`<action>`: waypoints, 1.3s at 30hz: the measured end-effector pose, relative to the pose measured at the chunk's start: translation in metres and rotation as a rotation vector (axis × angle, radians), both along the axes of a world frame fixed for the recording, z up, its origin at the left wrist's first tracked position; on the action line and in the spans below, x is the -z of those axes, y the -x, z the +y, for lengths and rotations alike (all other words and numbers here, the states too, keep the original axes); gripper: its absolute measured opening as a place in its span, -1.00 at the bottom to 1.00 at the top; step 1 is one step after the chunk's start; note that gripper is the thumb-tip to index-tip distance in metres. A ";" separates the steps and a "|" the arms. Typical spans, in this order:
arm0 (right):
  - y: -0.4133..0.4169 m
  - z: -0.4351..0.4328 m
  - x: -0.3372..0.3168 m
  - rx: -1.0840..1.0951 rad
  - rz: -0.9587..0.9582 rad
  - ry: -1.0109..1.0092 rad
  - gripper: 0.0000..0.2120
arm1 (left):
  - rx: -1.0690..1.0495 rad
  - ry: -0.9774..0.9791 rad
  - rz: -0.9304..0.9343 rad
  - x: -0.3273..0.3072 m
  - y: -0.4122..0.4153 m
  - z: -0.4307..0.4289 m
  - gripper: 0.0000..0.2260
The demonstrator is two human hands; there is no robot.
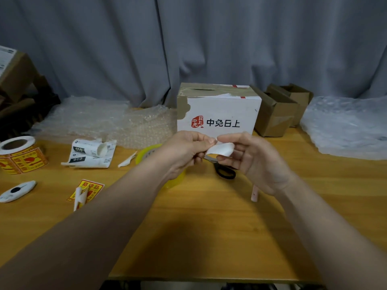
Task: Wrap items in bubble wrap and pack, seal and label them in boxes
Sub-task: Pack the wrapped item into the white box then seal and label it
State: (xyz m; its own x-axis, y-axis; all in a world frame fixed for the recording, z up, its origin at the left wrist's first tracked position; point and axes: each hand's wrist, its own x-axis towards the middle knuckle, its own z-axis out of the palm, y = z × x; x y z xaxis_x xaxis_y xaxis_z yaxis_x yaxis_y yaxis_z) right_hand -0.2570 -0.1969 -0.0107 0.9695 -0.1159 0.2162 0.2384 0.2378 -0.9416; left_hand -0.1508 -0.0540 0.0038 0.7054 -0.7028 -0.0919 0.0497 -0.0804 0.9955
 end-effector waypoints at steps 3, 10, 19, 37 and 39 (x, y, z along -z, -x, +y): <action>0.005 -0.012 -0.004 0.000 0.012 0.099 -0.67 | -0.022 -0.012 0.026 -0.001 -0.001 -0.008 -0.91; 0.003 -0.019 -0.004 0.329 -0.141 0.580 -0.65 | 0.059 -0.041 0.218 0.001 0.001 -0.017 -0.93; -0.001 -0.015 -0.001 0.414 -0.171 0.538 -0.88 | 0.123 0.048 0.373 -0.001 0.008 -0.014 -0.81; -0.097 -0.067 -0.013 0.739 0.184 1.145 -0.81 | -0.098 -0.667 -1.476 -0.024 -0.099 -0.079 -0.24; -0.107 -0.067 -0.012 0.737 0.183 1.182 -0.79 | -0.051 -0.672 -1.485 -0.020 -0.111 -0.083 -0.20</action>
